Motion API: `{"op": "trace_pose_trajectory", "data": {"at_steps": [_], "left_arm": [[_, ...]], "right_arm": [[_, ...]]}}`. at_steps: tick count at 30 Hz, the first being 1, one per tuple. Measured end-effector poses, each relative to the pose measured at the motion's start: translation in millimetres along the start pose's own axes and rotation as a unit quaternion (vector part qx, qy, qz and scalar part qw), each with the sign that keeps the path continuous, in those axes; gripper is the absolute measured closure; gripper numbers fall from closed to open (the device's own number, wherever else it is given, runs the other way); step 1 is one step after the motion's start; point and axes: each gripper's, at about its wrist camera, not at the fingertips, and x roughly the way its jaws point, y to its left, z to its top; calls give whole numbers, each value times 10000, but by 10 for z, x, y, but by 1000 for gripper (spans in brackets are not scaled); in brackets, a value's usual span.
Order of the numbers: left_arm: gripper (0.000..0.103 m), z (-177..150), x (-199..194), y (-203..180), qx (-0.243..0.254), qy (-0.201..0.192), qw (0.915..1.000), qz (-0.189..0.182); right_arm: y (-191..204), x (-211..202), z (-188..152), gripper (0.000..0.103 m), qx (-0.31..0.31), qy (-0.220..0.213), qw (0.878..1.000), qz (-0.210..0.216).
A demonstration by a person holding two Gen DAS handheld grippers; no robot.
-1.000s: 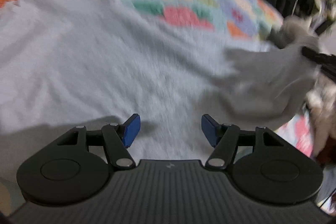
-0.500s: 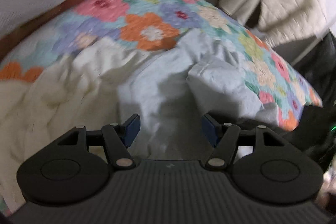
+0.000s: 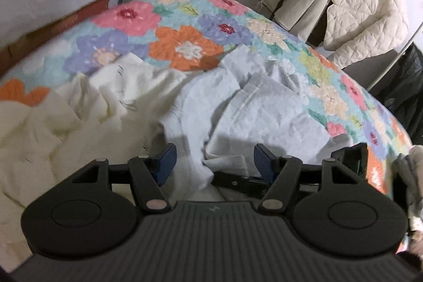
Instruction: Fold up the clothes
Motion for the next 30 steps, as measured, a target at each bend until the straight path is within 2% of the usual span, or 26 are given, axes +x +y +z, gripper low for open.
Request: {"op": "trace_pose_trajectory", "data": {"at_steps": [2,6,7,8,10,12,14,16,17,18,20,22,23,24,25,27,30], "left_arm": [[39,-1,3,24,-62,52,9999,64],[39,8,-40,23,-29,58,9999,141],[39,25,-63,28,-57,14,9999,113],[39,42,-87,32,-85,-29,9999,86],[41,101,-215,9,-175,-385,9991,-74],[40,181,-347,-58,-137,-731,9967,-316],[39,258,-370,-157,126,-821,9955,-446],[38,309,-251,-237,387,-646,9968,-255],[38,319,-154,-265,519,-518,9973,-86],[38,324,-57,-284,662,-409,9969,64],[38,327,127,-303,990,-247,9943,307],[38,354,280,-337,1342,-129,9900,420],[38,386,342,-353,1471,-68,9884,374],[38,427,411,-379,1612,-16,9865,291],[37,468,482,-420,1769,64,9841,171],[33,528,661,-527,2172,281,9757,-21],[29,596,976,-666,2695,591,9610,-206]], "right_arm": [[-110,12,48,102,351,97,9991,195],[-83,-4,53,101,446,156,9987,181],[-70,-20,63,101,555,144,9982,173],[-39,-61,73,92,678,77,9974,235],[66,-169,88,92,821,-169,9953,482],[303,-304,124,91,346,-503,9963,602],[532,-404,162,91,-194,-727,9938,813],[651,-360,179,92,-312,-735,9886,1274],[707,-277,178,92,-413,-606,9874,1400],[735,-166,147,92,-526,-428,9898,1251],[743,40,44,86,-677,-143,9955,648],[626,96,-3,82,-246,-22,9982,538],[554,42,-13,73,21,-25,9982,601],[515,-93,-16,56,125,-82,9979,634],[500,-255,-16,52,120,-160,9979,609],[485,-671,-1,53,-169,-401,9976,530],[306,-1304,13,50,-401,-774,9960,-179]]}}
